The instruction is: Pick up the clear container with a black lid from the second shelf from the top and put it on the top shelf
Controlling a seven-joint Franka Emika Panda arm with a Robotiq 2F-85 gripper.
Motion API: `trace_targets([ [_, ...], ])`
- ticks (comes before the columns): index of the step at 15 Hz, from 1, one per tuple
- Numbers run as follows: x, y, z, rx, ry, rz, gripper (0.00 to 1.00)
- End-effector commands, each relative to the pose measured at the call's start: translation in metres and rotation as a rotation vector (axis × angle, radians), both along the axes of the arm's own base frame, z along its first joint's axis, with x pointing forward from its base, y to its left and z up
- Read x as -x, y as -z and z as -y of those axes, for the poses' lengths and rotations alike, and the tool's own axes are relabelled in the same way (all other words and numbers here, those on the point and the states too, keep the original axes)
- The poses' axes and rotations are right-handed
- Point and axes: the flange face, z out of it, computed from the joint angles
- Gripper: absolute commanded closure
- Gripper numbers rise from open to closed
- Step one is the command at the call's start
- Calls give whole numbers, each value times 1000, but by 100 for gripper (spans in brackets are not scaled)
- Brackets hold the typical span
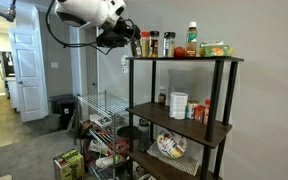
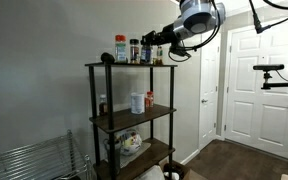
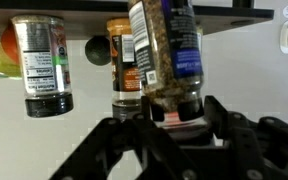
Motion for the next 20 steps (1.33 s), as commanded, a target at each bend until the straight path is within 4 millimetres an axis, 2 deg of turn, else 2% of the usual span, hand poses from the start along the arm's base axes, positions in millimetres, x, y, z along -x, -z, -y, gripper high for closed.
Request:
trace_targets([
  [1, -5, -17, 10, -21, 48, 15, 69],
  [6, -8, -23, 38, -39, 127, 16, 69],
  [12, -31, -24, 53, -149, 204, 3, 69],
  [20, -65, -2, 69, -202, 325, -30, 69],
])
